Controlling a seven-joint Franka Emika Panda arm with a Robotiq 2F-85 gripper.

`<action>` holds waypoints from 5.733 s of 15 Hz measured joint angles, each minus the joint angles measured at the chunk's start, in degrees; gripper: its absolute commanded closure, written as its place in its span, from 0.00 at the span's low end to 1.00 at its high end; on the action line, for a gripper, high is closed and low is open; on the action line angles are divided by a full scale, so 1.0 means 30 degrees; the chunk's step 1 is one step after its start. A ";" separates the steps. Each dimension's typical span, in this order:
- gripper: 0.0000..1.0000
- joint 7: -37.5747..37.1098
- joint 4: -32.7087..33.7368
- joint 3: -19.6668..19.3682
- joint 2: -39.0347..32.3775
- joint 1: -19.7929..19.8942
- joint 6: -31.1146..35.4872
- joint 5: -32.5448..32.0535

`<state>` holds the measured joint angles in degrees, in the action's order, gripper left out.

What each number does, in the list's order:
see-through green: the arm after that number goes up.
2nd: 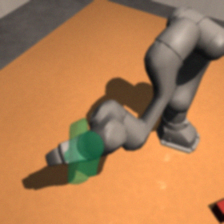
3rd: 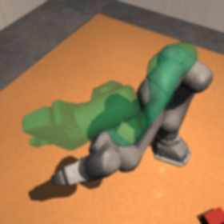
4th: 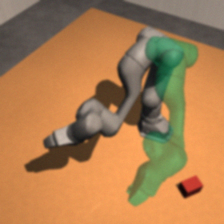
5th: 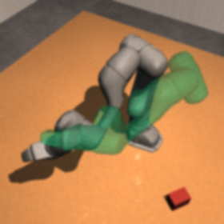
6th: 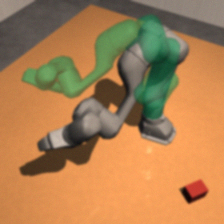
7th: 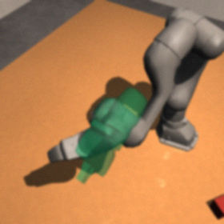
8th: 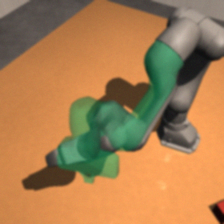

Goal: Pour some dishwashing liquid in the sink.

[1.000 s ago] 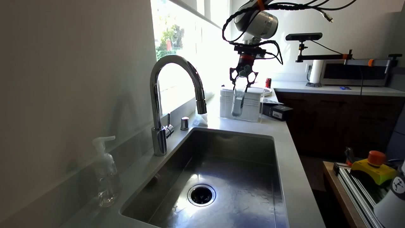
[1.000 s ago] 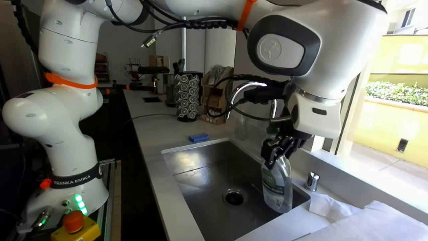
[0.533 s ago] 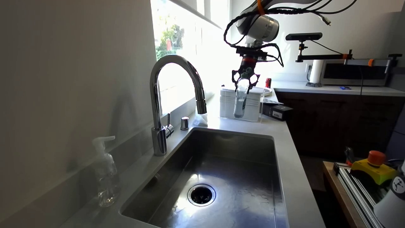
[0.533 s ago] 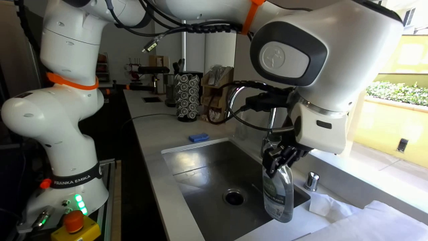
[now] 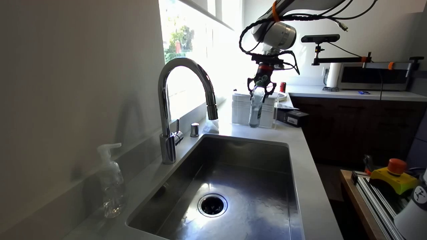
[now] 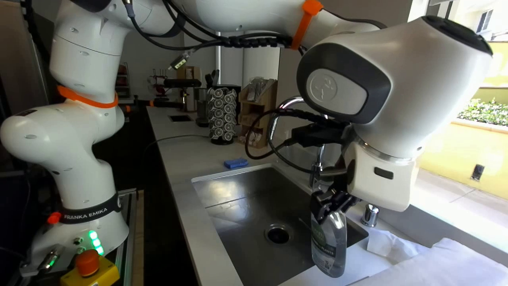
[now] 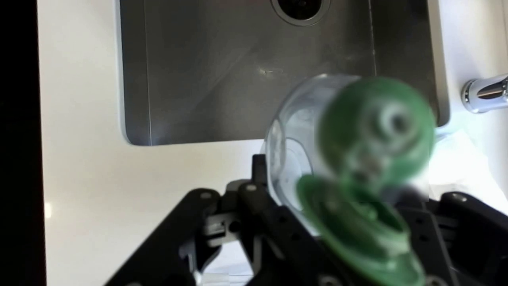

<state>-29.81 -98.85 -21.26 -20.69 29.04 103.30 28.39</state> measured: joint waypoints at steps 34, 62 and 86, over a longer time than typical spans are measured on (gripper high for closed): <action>0.69 -0.5408 0.0641 -0.0044 -0.2052 0.0624 0.1973 0.4180; 0.69 -0.6184 -0.0132 -0.0096 -0.2296 0.0626 0.2322 0.4748; 0.00 -0.6157 0.0219 -0.0513 -0.1771 0.0629 0.2322 0.4397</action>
<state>-48.28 -98.19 -22.79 -26.00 30.92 110.27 41.58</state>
